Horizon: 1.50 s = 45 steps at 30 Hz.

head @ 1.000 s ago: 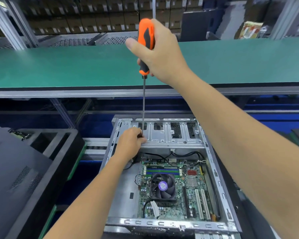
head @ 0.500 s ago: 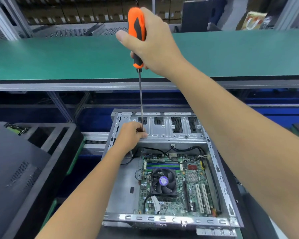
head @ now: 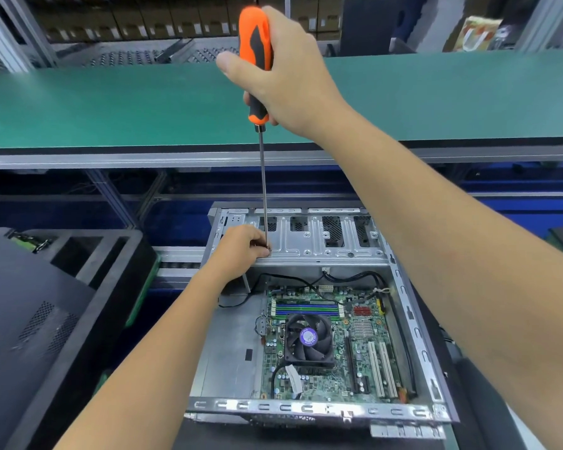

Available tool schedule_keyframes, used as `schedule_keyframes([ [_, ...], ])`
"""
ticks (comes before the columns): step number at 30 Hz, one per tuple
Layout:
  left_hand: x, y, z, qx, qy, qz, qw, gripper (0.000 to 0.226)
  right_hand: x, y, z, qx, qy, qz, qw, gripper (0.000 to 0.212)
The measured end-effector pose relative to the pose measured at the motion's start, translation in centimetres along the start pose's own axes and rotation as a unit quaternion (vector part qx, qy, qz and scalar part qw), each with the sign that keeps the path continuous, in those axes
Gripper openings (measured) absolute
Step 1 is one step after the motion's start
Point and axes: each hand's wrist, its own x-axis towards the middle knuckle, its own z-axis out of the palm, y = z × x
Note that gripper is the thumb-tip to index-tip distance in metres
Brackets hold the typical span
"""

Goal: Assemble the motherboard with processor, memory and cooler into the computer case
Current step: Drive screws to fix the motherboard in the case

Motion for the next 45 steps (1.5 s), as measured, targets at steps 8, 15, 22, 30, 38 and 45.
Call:
schedule_keyframes([
  [8, -0.4, 0.1, -0.4, 0.025, -0.009, 0.011, 1.000, 0.012, -0.1, 0.1, 0.0, 0.006, 0.007, 0.003, 1.000, 0.027],
  [15, -0.4, 0.5, -0.7, 0.070, -0.020, 0.018, 0.997, 0.010, -0.1, 0.4, 0.3, 0.016, 0.003, 0.020, 1.000, 0.029],
  [22, -0.4, 0.6, -0.6, 0.094, -0.021, 0.016, 0.995, 0.009, 0.1, 0.4, 0.3, 0.014, -0.004, 0.036, 0.999, 0.029],
  [30, -0.8, 0.0, -0.5, 0.094, -0.011, 0.039, 0.995, 0.011, 0.1, 0.1, 0.5, 0.022, -0.016, 0.037, 0.999, 0.021],
  [38, -1.0, -0.3, -0.6, 0.070, -0.008, 0.030, 0.997, 0.010, 0.2, -0.3, 0.9, 0.005, -0.017, 0.039, 0.999, 0.032],
  [45, -0.9, -0.5, -0.5, 0.074, 0.008, 0.028, 0.997, 0.011, 0.3, -0.2, 0.8, 0.005, -0.022, 0.037, 0.999, 0.019],
])
